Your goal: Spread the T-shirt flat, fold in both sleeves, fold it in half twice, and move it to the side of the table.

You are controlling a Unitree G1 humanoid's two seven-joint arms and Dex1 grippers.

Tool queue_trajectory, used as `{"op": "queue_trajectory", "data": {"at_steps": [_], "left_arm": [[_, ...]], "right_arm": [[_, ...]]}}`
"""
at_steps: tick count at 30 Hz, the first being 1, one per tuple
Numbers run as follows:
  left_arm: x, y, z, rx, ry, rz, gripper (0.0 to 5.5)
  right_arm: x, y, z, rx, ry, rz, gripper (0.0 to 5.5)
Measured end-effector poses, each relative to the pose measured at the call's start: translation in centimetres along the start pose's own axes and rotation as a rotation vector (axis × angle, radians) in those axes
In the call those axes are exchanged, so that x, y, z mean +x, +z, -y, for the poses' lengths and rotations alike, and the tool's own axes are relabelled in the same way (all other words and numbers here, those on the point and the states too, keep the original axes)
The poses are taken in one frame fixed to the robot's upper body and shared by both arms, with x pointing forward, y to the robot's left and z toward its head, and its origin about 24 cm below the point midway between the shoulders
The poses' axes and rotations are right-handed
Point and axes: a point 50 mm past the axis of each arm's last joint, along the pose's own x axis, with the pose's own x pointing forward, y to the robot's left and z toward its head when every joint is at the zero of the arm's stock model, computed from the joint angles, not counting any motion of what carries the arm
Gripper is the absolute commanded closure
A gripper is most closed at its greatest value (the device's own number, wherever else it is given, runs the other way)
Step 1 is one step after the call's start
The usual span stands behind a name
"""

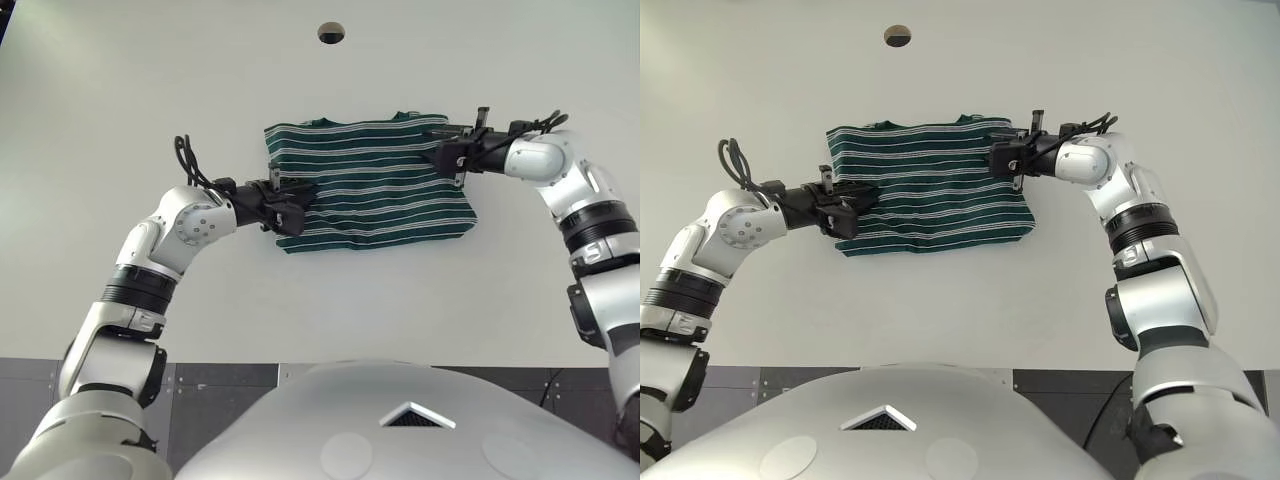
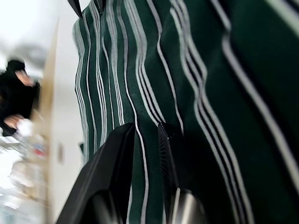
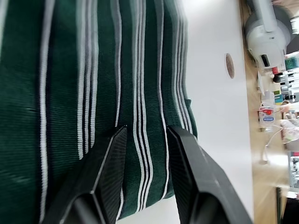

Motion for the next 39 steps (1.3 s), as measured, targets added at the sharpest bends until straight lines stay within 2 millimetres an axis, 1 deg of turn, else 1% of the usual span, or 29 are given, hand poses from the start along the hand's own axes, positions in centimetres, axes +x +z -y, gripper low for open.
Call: {"op": "queue_trajectory", "data": {"at_steps": [2, 3, 6, 8, 10, 12, 13, 15, 16, 17, 21, 23, 24, 25, 27, 29, 30, 31, 33, 35, 36, 37, 39], "left_arm": [[0.2, -0.6, -0.7, 0.179, -0.022, -0.051, 4.56], [0.3, -1.0, -1.1, 0.269, -0.037, -0.078, 4.56], [0.4, -2.5, -2.2, 0.468, -0.08, -0.151, 4.56], [0.5, -3.6, -2.7, 0.609, -0.105, -0.184, 4.56], [0.7, -4.6, -3.1, 0.798, -0.143, -0.196, 4.56], [1.1, -5.2, -2.9, 0.999, -0.178, -0.144, 4.56], [1.1, -5.7, -2.6, 1.099, -0.197, -0.104, 4.56], [1.1, -6.4, -2.3, 1.22, -0.181, -0.038, 4.56], [1.0, -6.7, -2.2, 1.258, -0.156, -0.009, 4.56], [1.0, -6.9, -2.2, 1.28, -0.137, 0.014, 4.56], [0.5, -7.6, -2.0, 1.328, -0.093, 0.062, 4.56], [0.1, -7.1, -2.3, 1.328, -0.021, 0.114, 4.56], [-0.2, -6.3, -2.9, 1.302, 0.053, 0.14, 4.56], [-0.3, -5.5, -3.7, 1.279, 0.122, 0.15, 4.56], [-1.1, -4.2, -6.5, 1.24, 0.276, 0.123, 4.56], [-3.1, -3.5, -9.4, 1.22, 0.374, 0.063, 4.56], [-4.0, -3.0, -10.6, 1.213, 0.408, 0.042, 4.56], [-4.4, -2.3, -11.1, 1.201, 0.438, 0.047, 4.56], [-4.6, -0.9, -11.0, 1.16, 0.482, 0.085, 4.56], [-5.0, -0.2, -9.9, 1.068, 0.506, 0.112, 4.56], [-5.5, 0.0, -9.7, 0.987, 0.535, 0.11, 4.56], [-6.5, 0.0, -9.3, 0.848, 0.566, 0.105, 4.56], [-7.8, -0.1, -8.3, 0.642, 0.572, 0.106, 4.56]], "right_arm": [[0.1, 0.4, 0.5, -0.056, 0.049, -0.009, 3.96], [0.1, 0.8, 0.7, -0.086, 0.1, -0.009, 3.96], [-0.2, 2.9, 1.1, -0.157, 0.299, 0.018, 3.96], [-0.1, 5.4, 0.4, -0.182, 0.472, 0.079, 3.96], [0.4, 8.6, -1.1, -0.202, 0.636, 0.189, 3.96], [2.2, 11.9, -2.6, -0.204, 0.695, 0.302, 3.96], [3.6, 13.8, -3.5, -0.198, 0.697, 0.364, 3.96], [6.2, 17.2, -4.9, -0.154, 0.635, 0.471, 3.96], [7.2, 18.4, -5.3, -0.132, 0.604, 0.502, 3.96], [7.6, 18.8, -5.4, -0.115, 0.582, 0.514, 3.96], [7.8, 18.7, -5.7, -0.094, 0.543, 0.528, 3.96], [7.0, 18.2, -5.9, -0.083, 0.537, 0.534, 3.96], [6.2, 17.5, -5.9, -0.071, 0.544, 0.533, 3.96], [5.6, 17.1, -6.0, -0.061, 0.559, 0.53, 3.96], [4.0, 16.1, -6.3, -0.006, 0.617, 0.53, 3.96], [2.0, 15.1, -7.4, 0.093, 0.713, 0.563, 3.96], [1.3, 14.8, -7.8, 0.156, 0.756, 0.592, 3.96], [0.8, 14.9, -7.4, 0.208, 0.759, 0.64, 3.96], [0.2, 15.4, -5.9, 0.315, 0.705, 0.755, 3.96], [-0.6, 16.0, -4.1, 0.424, 0.632, 0.881, 3.96], [-1.0, 15.9, -3.5, 0.471, 0.597, 0.912, 3.96], [-1.7, 15.3, -2.5, 0.532, 0.539, 0.943, 3.96], [-3.0, 14.2, -1.6, 0.582, 0.468, 0.956, 3.96]]}}
